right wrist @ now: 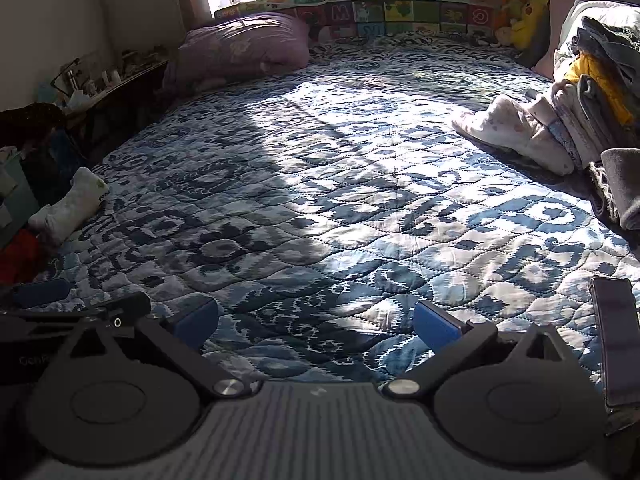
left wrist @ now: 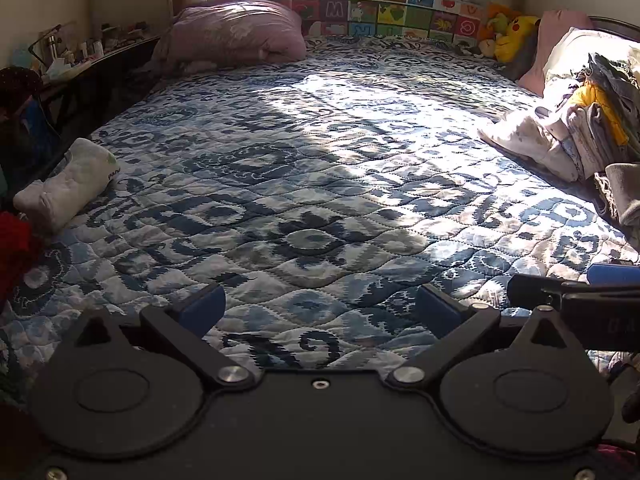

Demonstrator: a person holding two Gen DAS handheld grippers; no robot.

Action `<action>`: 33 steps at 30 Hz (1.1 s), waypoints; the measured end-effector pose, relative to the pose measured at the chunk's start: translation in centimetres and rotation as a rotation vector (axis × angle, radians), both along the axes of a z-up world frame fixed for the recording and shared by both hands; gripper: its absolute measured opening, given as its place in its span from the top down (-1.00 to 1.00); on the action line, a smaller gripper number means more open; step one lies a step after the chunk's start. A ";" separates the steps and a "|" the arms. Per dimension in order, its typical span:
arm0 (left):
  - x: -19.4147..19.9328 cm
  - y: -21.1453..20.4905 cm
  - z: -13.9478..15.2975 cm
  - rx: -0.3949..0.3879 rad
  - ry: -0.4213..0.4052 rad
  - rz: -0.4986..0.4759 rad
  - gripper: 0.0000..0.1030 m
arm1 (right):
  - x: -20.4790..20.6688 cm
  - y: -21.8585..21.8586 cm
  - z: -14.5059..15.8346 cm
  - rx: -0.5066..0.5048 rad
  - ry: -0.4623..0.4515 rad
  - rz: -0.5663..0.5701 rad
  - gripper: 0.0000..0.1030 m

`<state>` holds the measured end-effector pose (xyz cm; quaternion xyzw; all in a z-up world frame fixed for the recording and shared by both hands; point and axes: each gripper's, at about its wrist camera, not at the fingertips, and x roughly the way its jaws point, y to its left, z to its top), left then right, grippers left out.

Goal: Fold clothes

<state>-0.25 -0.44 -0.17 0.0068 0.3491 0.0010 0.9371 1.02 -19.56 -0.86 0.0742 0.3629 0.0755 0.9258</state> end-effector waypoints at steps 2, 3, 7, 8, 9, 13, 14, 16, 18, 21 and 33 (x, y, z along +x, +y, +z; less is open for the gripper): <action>0.0 0.0 0.0 0.000 0.000 0.000 -0.98 | 0.0 -0.1 0.0 0.001 0.000 -0.001 -0.99; 0.0 0.0 0.0 0.000 0.000 0.000 -0.98 | 0.0 -0.1 0.0 0.002 0.001 -0.001 -0.99; 0.1 -0.2 0.0 0.002 0.001 0.000 -0.98 | 0.0 0.0 -0.1 0.001 0.002 -0.002 -0.99; 0.1 -0.3 0.0 0.002 0.001 0.000 -0.98 | 0.0 0.0 -0.1 0.001 0.002 -0.002 -0.99; 0.1 -0.3 -0.1 0.002 0.001 0.001 -0.98 | 0.0 0.0 -0.2 0.001 0.002 -0.002 -0.99; 0.2 -0.3 -0.2 0.000 0.004 0.001 -0.98 | 0.0 0.0 -0.2 0.001 0.003 -0.002 -0.99; 0.3 -0.3 -0.2 0.001 0.004 0.001 -0.98 | 0.0 0.0 -0.2 0.001 0.003 -0.002 -0.99; 0.3 -0.3 -0.2 0.001 0.004 0.001 -0.98 | 0.0 -0.1 -0.2 0.001 0.003 -0.002 -0.99; 0.2 -0.5 -0.1 0.002 0.003 0.001 -0.98 | 0.0 0.0 -0.2 0.000 0.003 -0.003 -0.99; 0.2 -0.6 -0.2 0.003 0.004 0.001 -0.98 | 0.0 0.0 -0.3 -0.001 0.003 -0.004 -0.99; 1.3 -1.3 -0.8 -0.008 0.031 -0.020 -0.99 | 0.5 -1.2 -0.8 0.033 0.009 -0.017 -0.99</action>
